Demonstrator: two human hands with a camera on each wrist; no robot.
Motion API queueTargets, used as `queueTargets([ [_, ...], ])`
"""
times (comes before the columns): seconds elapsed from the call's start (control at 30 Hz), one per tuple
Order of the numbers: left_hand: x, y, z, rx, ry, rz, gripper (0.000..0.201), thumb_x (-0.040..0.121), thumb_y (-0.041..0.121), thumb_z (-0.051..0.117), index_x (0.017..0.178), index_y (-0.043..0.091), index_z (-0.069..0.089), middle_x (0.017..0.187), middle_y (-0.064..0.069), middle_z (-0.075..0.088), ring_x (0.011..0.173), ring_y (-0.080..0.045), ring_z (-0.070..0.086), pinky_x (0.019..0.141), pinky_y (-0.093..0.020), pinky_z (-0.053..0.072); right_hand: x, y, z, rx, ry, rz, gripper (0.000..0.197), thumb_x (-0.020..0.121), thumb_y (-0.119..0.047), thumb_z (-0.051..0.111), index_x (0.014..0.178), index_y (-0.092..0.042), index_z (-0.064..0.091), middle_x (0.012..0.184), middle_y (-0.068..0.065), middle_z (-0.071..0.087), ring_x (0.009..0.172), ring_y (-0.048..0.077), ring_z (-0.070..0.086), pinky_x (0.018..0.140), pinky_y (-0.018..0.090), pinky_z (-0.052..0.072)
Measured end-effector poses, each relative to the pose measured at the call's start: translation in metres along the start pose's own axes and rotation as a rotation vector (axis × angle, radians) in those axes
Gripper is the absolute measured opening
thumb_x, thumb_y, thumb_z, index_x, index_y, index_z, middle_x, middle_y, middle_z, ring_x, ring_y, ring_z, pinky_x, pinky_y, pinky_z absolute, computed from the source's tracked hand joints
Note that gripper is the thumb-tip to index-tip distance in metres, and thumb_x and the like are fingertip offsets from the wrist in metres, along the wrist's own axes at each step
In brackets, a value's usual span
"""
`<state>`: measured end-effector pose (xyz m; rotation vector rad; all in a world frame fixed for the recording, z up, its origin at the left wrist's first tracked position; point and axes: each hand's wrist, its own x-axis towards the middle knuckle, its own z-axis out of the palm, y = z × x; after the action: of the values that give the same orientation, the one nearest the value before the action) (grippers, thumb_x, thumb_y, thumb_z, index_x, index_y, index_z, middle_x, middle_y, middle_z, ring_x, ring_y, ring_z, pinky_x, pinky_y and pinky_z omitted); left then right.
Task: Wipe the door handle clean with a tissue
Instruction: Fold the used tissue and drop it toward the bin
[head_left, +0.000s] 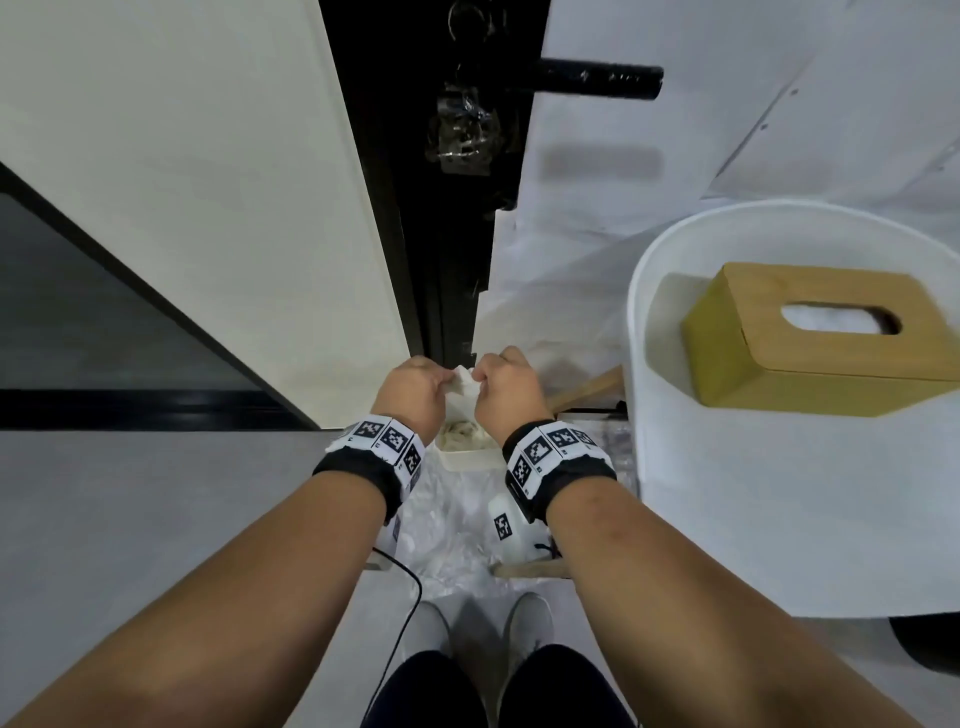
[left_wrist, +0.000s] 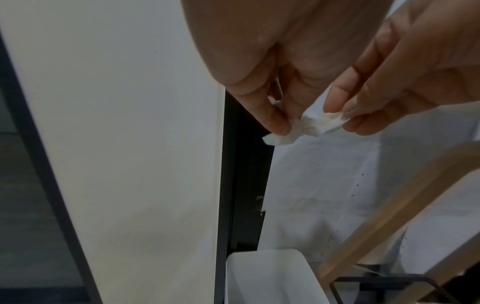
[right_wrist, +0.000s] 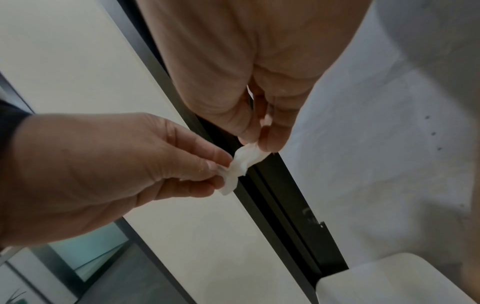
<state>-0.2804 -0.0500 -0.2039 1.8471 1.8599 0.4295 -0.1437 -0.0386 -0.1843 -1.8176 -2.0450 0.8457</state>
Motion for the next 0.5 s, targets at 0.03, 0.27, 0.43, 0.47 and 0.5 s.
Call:
queueTargets([
  [0.03,0.002,-0.005,0.008,-0.001,-0.007,-0.001,0.032,0.092,0.004,0.048,0.112,0.013,0.071,0.115,-0.012,0.063,0.104,-0.026,0.06,0.094,-0.025,0.043,0.002,0.004,0.006,-0.004,-0.004,0.004,0.027,0.078,0.008,0.048,0.096,-0.007,0.063,0.107,0.01,0.049,0.073,0.021,0.049,0.072,0.026,0.046],
  [0.27,0.016,-0.04,0.061,0.058,-0.121,-0.045,0.035,0.092,0.004,0.046,0.116,0.016,0.067,0.121,-0.008,0.062,0.107,-0.026,0.059,0.094,-0.034,0.047,0.014,0.038,0.049,-0.079,-0.085,0.067,0.03,0.082,0.003,0.048,0.106,-0.006,0.064,0.114,0.013,0.052,0.101,0.028,0.056,0.077,0.022,0.038],
  [0.43,0.026,-0.055,0.086,0.072,-0.179,-0.06,0.035,0.092,0.004,0.045,0.116,0.015,0.067,0.121,-0.01,0.063,0.107,-0.027,0.06,0.094,-0.035,0.048,0.027,0.052,0.074,-0.064,-0.139,0.116,0.032,0.08,-0.001,0.048,0.108,-0.003,0.064,0.116,0.017,0.052,0.107,0.032,0.055,0.096,0.036,0.045],
  [0.47,0.028,-0.058,0.09,0.066,-0.185,-0.066,0.035,0.092,0.003,0.045,0.117,0.014,0.067,0.121,-0.01,0.062,0.108,-0.028,0.06,0.094,-0.035,0.048,0.029,0.054,0.079,-0.074,-0.154,0.129,0.033,0.08,-0.001,0.049,0.109,-0.003,0.063,0.117,0.017,0.051,0.108,0.032,0.054,0.097,0.037,0.045],
  [0.5,0.03,-0.062,0.094,0.056,-0.184,-0.065,0.035,0.092,0.003,0.045,0.117,0.013,0.067,0.122,-0.011,0.062,0.108,-0.028,0.06,0.095,-0.035,0.047,0.033,0.057,0.084,-0.084,-0.171,0.138,0.034,0.08,-0.001,0.049,0.111,-0.003,0.063,0.119,0.017,0.051,0.109,0.032,0.054,0.098,0.037,0.044],
])
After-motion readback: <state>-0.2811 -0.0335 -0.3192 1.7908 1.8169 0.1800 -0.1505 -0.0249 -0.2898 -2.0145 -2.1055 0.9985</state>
